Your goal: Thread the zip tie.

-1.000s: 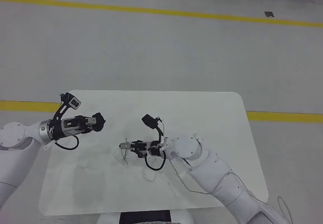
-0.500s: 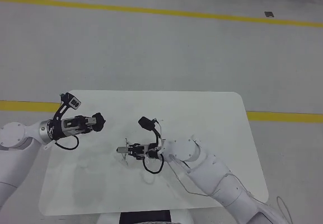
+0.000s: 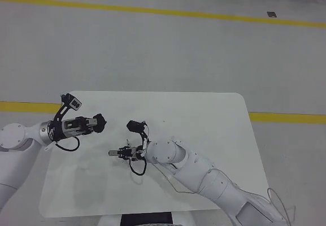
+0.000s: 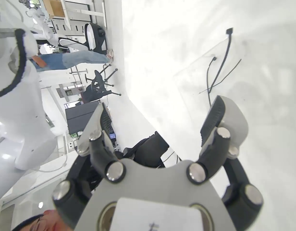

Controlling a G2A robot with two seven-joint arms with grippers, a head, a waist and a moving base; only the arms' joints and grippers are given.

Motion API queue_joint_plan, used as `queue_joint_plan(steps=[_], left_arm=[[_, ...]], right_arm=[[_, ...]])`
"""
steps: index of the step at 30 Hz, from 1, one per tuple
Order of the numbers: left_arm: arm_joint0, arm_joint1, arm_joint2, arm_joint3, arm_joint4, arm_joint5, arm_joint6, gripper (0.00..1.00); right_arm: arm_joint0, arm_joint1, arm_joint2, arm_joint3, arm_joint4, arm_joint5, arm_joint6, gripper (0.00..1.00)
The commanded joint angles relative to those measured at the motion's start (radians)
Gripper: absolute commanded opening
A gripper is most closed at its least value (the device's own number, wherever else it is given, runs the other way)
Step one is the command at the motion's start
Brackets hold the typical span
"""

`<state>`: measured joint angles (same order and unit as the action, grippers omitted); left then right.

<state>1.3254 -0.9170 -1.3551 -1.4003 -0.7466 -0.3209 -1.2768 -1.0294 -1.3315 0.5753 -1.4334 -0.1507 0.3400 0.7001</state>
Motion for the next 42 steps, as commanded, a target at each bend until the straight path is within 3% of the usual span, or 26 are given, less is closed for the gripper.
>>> queue_joint_plan(steps=[1,10,17,18,20,22,32,42], left_arm=[[0.000,0.000,0.000,0.000,0.000,0.000,0.000,0.00],[0.000,0.000,0.000,0.000,0.000,0.000,0.000,0.00],[0.000,0.000,0.000,0.000,0.000,0.000,0.000,0.00],[0.000,0.000,0.000,0.000,0.000,0.000,0.000,0.00],[0.000,0.000,0.000,0.000,0.000,0.000,0.000,0.00],[0.000,0.000,0.000,0.000,0.000,0.000,0.000,0.00],[0.000,0.000,0.000,0.000,0.000,0.000,0.000,0.00],[0.000,0.000,0.000,0.000,0.000,0.000,0.000,0.00]], right_arm=[[0.001,-0.002,0.002,-0.002,-0.008,0.000,-0.007,1.00],[-0.012,-0.003,-0.004,-0.009,-0.026,-0.002,-0.028,1.00],[-0.009,-0.024,-0.025,0.022,-0.069,0.000,-0.054,1.00],[-0.008,-0.027,-0.026,0.027,-0.073,0.000,-0.057,0.85],[-0.009,-0.033,-0.024,0.039,-0.084,0.000,-0.066,0.74],[-0.014,-0.038,-0.022,0.049,-0.110,0.000,-0.086,0.50],[-0.044,-0.061,0.010,0.069,-0.219,0.000,-0.076,0.42],[-0.087,-0.105,0.071,0.086,-0.366,0.000,-0.021,0.37]])
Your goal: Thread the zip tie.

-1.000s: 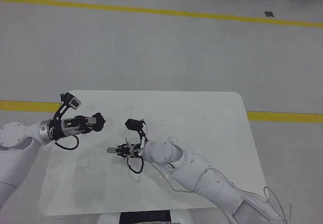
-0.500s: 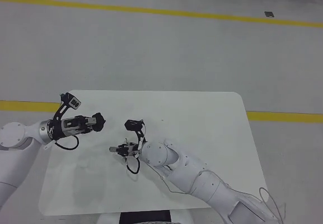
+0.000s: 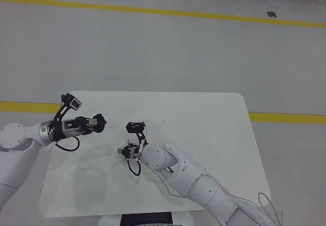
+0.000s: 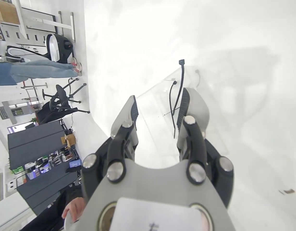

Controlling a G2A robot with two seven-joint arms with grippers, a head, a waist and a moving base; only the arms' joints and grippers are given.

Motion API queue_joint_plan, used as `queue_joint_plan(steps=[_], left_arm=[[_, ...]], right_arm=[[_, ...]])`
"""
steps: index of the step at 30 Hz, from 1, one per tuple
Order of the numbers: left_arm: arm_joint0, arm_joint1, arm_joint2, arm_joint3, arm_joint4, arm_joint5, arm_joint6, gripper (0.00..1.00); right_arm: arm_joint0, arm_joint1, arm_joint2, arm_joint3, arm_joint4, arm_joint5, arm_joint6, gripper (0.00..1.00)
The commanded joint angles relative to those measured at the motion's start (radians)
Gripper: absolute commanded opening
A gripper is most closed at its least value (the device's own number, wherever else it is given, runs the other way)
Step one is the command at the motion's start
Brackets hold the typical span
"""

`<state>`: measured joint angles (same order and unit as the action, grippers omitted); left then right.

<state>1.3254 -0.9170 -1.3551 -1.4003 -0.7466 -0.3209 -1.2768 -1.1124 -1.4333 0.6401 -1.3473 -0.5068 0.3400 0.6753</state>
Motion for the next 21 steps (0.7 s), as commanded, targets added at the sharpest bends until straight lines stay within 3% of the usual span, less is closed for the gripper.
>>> queue_joint_plan(steps=[1,13,21], left_arm=[[0.000,0.000,0.000,0.000,0.000,0.000,0.000,0.00],[0.000,0.000,0.000,0.000,0.000,0.000,0.000,0.00],[0.000,0.000,0.000,0.000,0.000,0.000,0.000,0.00]], right_arm=[[-0.011,-0.010,0.017,-0.001,-0.025,0.000,0.011,0.36],[-0.088,-0.065,0.113,-0.030,-0.211,0.000,0.093,0.31],[-0.147,-0.121,0.181,-0.056,-0.367,0.000,0.165,0.29]])
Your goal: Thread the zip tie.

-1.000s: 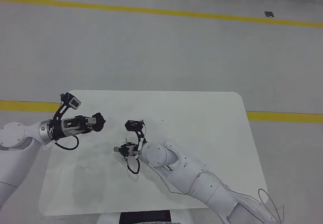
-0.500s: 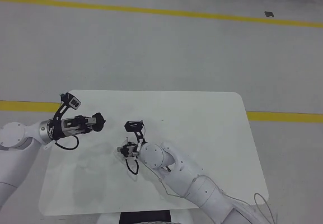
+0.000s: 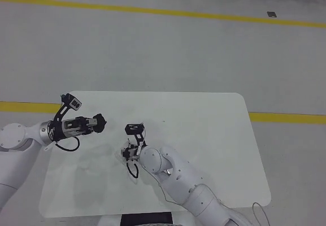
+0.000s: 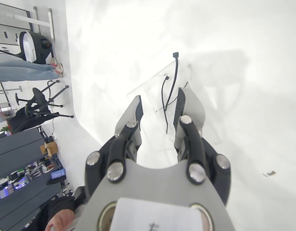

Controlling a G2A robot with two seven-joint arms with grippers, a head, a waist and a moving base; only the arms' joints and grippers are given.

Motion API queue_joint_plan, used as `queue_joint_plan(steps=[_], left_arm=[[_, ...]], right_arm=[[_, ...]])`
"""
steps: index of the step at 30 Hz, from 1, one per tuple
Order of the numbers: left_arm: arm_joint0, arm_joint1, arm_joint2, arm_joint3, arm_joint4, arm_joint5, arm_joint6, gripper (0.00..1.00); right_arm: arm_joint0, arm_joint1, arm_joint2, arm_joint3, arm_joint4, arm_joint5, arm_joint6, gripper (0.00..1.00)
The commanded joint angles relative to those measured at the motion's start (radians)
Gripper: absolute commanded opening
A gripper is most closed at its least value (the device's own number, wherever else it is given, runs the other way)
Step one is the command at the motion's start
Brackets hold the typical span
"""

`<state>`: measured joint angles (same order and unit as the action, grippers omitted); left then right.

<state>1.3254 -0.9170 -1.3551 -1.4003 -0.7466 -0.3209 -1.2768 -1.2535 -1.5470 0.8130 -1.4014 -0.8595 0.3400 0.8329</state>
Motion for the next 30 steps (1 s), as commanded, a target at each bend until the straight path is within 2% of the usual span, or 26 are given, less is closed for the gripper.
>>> queue_joint_plan(steps=[1,9,17,30], left_arm=[[0.000,0.000,0.000,0.000,0.000,0.000,0.000,0.00],[0.000,0.000,0.000,0.000,0.000,0.000,0.000,0.00],[0.000,0.000,0.000,0.000,0.000,0.000,0.000,0.00],[0.000,0.000,0.000,0.000,0.000,0.000,0.000,0.00]], right_arm=[[-0.011,-0.013,0.014,-0.003,-0.025,0.000,0.013,0.28],[-0.035,-0.066,0.052,0.010,-0.108,0.000,0.049,0.20],[-0.047,-0.117,0.090,0.041,-0.187,0.000,0.080,0.20],[-0.075,-0.183,0.147,0.062,-0.297,0.000,0.108,0.21]])
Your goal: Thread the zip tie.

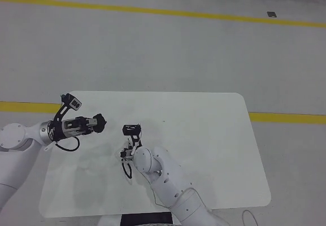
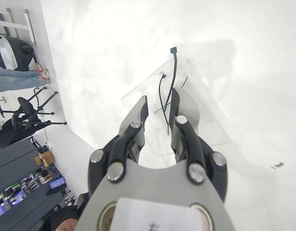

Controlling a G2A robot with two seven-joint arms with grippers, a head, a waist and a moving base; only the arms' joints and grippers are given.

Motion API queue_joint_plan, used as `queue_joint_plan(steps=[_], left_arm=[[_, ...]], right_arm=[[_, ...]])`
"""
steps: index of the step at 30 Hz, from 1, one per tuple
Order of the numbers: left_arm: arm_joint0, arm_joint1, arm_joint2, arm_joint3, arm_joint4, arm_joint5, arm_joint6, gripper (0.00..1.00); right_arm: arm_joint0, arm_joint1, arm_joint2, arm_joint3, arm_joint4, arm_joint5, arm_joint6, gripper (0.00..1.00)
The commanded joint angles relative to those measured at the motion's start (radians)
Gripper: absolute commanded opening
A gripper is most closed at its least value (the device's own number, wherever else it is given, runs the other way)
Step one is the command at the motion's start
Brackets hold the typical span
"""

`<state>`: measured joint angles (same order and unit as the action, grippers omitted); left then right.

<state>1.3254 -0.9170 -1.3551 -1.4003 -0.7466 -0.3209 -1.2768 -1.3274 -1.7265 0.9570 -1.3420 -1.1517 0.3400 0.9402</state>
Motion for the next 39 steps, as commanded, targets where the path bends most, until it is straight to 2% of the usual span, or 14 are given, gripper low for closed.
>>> queue_joint_plan(steps=[1,7,16,22,25,31,39], left_arm=[[0.000,0.000,0.000,0.000,0.000,0.000,0.000,0.00],[0.000,0.000,0.000,0.000,0.000,0.000,0.000,0.00],[0.000,0.000,0.000,0.000,0.000,0.000,0.000,0.00],[0.000,0.000,0.000,0.000,0.000,0.000,0.000,0.00],[0.000,0.000,0.000,0.000,0.000,0.000,0.000,0.00],[0.000,0.000,0.000,0.000,0.000,0.000,0.000,0.00],[0.000,0.000,0.000,0.000,0.000,0.000,0.000,0.00]], right_arm=[[-0.002,-0.009,0.007,0.006,-0.013,0.000,0.003,0.20],[0.011,-0.022,0.018,0.029,-0.026,0.000,0.007,0.21],[0.026,-0.031,0.025,0.065,-0.021,0.000,-0.004,0.16],[0.031,-0.034,0.029,0.073,-0.021,0.000,-0.009,0.01],[0.027,-0.033,0.031,0.067,-0.021,0.000,-0.010,0.00],[0.004,-0.022,0.036,0.012,-0.011,0.000,-0.003,0.00],[-0.071,0.010,0.044,-0.158,0.055,-0.005,0.005,0.00]])
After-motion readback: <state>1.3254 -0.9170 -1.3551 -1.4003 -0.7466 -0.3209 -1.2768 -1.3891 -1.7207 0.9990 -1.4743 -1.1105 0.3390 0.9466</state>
